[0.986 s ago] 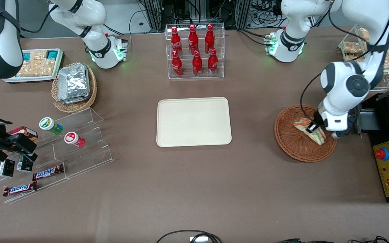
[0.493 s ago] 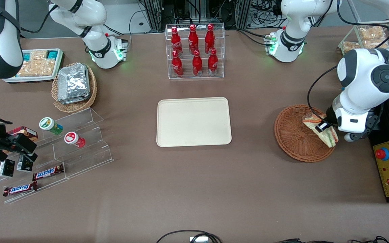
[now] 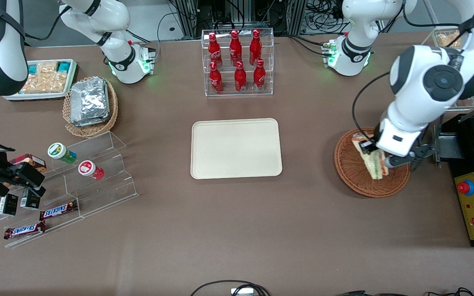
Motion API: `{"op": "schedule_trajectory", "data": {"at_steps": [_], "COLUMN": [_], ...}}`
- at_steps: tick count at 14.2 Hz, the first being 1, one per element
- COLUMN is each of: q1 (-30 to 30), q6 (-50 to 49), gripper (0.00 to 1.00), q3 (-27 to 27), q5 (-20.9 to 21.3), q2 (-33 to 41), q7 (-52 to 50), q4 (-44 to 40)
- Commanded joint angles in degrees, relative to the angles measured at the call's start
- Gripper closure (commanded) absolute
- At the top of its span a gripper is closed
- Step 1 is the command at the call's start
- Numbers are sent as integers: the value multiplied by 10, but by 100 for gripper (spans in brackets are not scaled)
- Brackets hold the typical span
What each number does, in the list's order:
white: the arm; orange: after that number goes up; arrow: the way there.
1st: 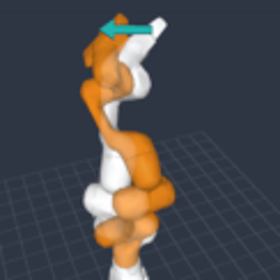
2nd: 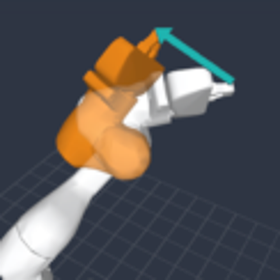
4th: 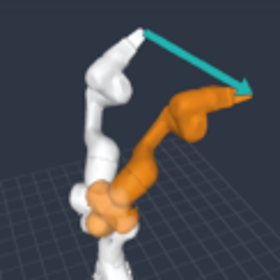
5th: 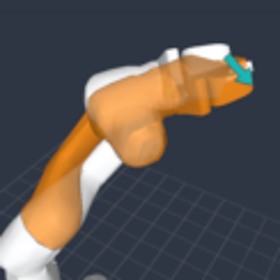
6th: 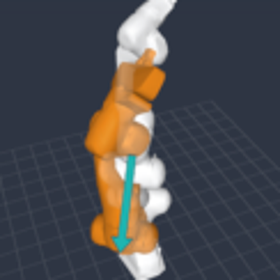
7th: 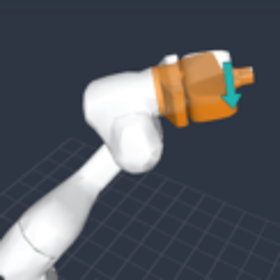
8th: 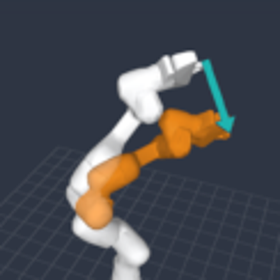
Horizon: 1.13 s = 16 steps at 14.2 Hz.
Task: Place sandwich from basket to tray
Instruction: 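Close the left gripper on the sandwich and lift it from the basket, then carry the held sandwich over the cream tray with the left gripper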
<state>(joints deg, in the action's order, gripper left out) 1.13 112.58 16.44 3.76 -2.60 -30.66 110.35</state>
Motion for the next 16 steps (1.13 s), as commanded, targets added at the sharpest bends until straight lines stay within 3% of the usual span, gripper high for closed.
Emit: {"op": "schedule_trajectory", "data": {"at_steps": [1, 9, 13, 16], "q1": [3, 2, -3, -44], "q6": [-33, -22, -17, 15], "gripper": [100, 100, 100, 100], "q3": [41, 183, 226, 227], "q5": [-5, 3, 3, 6], "q2": [-6, -37, -57, -84], "q7": [11, 4, -4, -51], "q4": [-33, -42, -42, -39]}}
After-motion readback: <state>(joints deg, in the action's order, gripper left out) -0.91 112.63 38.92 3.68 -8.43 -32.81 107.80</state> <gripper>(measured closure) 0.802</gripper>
